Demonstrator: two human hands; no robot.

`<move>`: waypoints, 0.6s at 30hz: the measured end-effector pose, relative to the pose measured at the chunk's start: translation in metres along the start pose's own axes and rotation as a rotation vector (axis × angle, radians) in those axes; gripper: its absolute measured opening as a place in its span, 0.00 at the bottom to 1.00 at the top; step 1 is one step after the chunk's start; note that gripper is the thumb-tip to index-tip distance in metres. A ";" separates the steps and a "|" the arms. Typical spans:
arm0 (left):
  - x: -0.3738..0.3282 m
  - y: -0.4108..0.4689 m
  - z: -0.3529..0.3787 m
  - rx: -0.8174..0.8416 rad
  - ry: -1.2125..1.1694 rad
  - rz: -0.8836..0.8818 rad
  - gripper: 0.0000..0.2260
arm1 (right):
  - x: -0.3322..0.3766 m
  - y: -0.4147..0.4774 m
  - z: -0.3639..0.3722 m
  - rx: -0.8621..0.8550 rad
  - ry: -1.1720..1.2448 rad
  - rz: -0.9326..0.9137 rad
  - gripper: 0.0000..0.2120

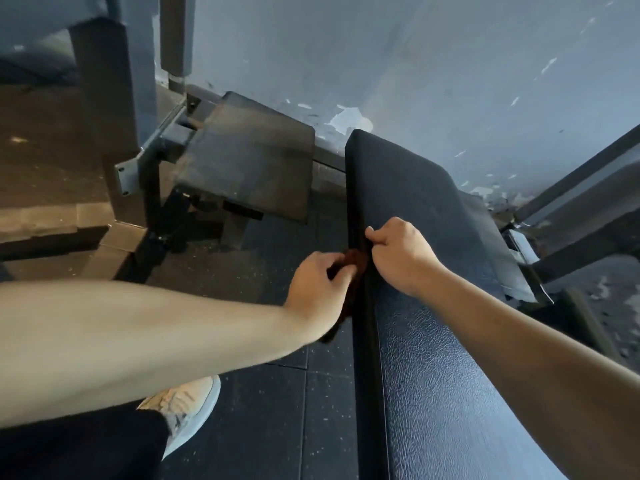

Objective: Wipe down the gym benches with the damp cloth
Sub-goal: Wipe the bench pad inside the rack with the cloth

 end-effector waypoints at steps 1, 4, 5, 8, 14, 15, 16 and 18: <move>0.001 -0.008 0.001 0.011 0.010 -0.016 0.10 | 0.000 -0.001 0.000 -0.009 0.012 0.008 0.11; 0.003 -0.008 -0.001 0.014 0.028 -0.053 0.08 | 0.001 -0.004 -0.002 -0.026 0.044 0.015 0.13; 0.001 -0.002 -0.003 0.015 0.031 -0.061 0.07 | 0.002 -0.004 -0.003 -0.028 0.044 0.013 0.12; -0.003 0.029 -0.009 -0.052 0.008 -0.108 0.05 | 0.001 -0.001 -0.002 -0.021 0.042 0.013 0.16; -0.004 0.037 -0.008 -0.094 -0.103 -0.179 0.06 | -0.006 0.005 0.000 0.002 0.095 0.012 0.14; -0.001 0.023 -0.004 -0.077 -0.116 -0.197 0.06 | -0.007 0.004 0.000 0.001 0.093 0.015 0.15; 0.003 0.010 0.001 -0.056 -0.104 -0.219 0.06 | -0.007 0.004 0.000 -0.004 0.090 0.014 0.15; 0.008 -0.006 0.007 -0.031 -0.083 -0.262 0.06 | -0.006 0.002 0.001 -0.010 0.090 0.013 0.12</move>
Point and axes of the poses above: each hand's wrist, its own y-axis towards the middle knuckle, its own z-axis out of the palm, x = y × z, the point moved 4 cm from there along y, towards the middle knuckle, and after that the axes turned 15 degrees about x, right-handed, at the moved point
